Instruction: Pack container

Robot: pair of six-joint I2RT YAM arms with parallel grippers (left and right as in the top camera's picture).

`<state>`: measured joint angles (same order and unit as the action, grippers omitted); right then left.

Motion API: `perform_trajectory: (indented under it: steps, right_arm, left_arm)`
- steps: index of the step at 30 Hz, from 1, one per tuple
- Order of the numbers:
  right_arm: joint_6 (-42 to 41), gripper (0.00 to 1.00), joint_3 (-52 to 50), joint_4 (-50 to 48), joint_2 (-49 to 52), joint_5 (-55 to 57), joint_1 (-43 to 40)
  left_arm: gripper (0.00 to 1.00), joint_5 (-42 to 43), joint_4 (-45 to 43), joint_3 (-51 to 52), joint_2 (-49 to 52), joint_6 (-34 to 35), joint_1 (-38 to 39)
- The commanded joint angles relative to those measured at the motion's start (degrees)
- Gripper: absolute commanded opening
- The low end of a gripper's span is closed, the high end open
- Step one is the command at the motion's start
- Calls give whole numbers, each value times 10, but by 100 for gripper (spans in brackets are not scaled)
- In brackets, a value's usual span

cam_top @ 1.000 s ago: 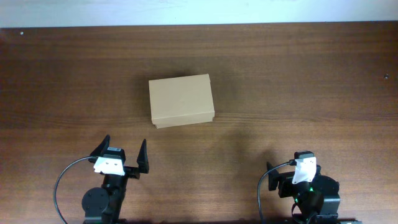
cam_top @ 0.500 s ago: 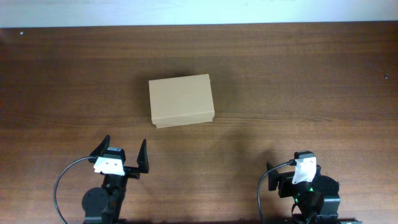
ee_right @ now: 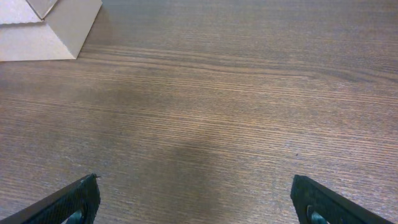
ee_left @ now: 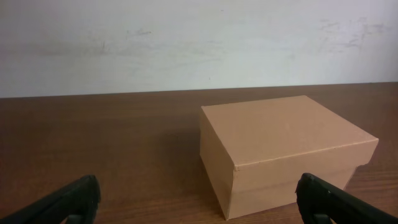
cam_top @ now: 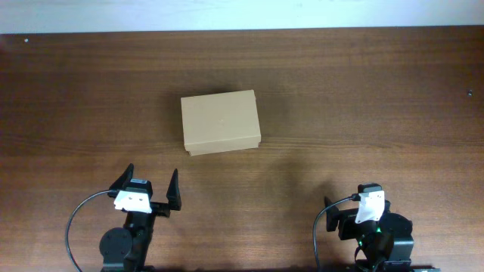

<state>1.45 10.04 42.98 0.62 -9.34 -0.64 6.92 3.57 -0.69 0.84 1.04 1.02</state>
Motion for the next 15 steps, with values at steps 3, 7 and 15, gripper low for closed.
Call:
perform_trajectory:
  steps: [3,7,15]
  right_arm:
    - [-4,99,-5,-2,-5,-1,2]
    - [-4,99,-5,-2,-5,-1,2]
    - [-4,99,-5,-2,-5,-1,2]
  left_arm:
    - [100,8,3,2,-5,-7,3]
    - [100,8,3,2,-5,-7,3]
    - [100,8,3,2,-5,-7,3]
